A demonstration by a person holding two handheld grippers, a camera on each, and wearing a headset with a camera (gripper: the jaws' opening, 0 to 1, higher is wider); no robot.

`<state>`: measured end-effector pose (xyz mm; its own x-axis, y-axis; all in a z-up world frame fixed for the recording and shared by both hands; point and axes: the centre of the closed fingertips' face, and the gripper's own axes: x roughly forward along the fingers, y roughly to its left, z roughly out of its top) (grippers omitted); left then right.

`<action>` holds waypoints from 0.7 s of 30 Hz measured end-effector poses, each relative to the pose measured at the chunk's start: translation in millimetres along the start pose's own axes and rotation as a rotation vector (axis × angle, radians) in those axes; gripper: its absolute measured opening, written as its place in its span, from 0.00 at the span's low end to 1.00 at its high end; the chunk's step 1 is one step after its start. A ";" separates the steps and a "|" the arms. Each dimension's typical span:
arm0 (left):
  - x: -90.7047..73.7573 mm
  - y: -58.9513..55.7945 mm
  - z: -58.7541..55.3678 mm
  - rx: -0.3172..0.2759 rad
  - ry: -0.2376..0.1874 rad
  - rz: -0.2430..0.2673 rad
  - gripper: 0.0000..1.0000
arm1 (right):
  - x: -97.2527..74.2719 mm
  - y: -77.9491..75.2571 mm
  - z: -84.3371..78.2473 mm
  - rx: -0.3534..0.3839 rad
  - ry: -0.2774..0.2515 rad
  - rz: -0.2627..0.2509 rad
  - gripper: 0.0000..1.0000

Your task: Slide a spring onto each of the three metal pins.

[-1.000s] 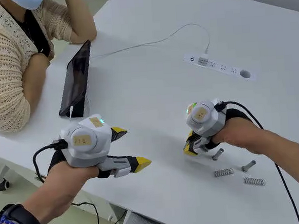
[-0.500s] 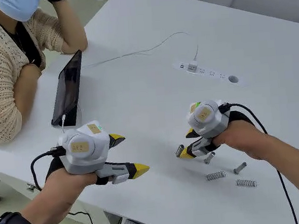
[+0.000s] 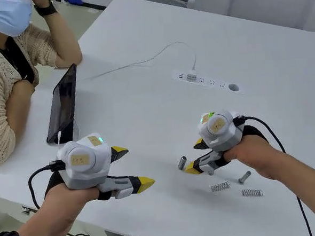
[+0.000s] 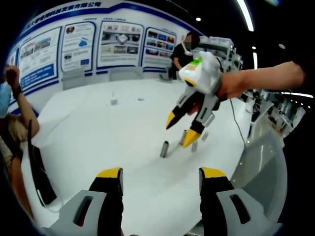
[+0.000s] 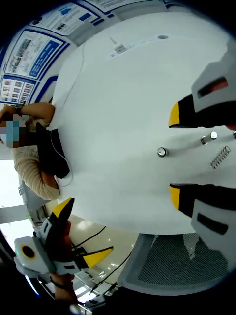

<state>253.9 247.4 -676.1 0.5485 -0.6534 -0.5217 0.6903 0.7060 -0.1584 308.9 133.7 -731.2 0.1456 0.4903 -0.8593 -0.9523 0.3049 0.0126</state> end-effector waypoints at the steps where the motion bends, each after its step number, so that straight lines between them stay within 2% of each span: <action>1: 0.4 -0.7 -0.1 0.000 0.000 -0.001 0.64 | -1.6 0.5 -0.7 0.015 -0.009 -0.005 0.46; 14: 3.0 -5.7 -0.9 -0.011 0.003 -0.008 0.64 | -18.9 -2.0 -2.2 0.186 -0.170 -0.117 0.48; 21: 7.9 -8.1 1.3 -0.009 0.004 -0.015 0.64 | -26.2 6.7 -9.7 0.265 -0.226 -0.132 0.52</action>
<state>253.3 236.1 -677.8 0.5359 -0.6630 -0.5228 0.6941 0.6985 -0.1743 296.1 114.9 -713.5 0.3464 0.5912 -0.7283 -0.8231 0.5640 0.0663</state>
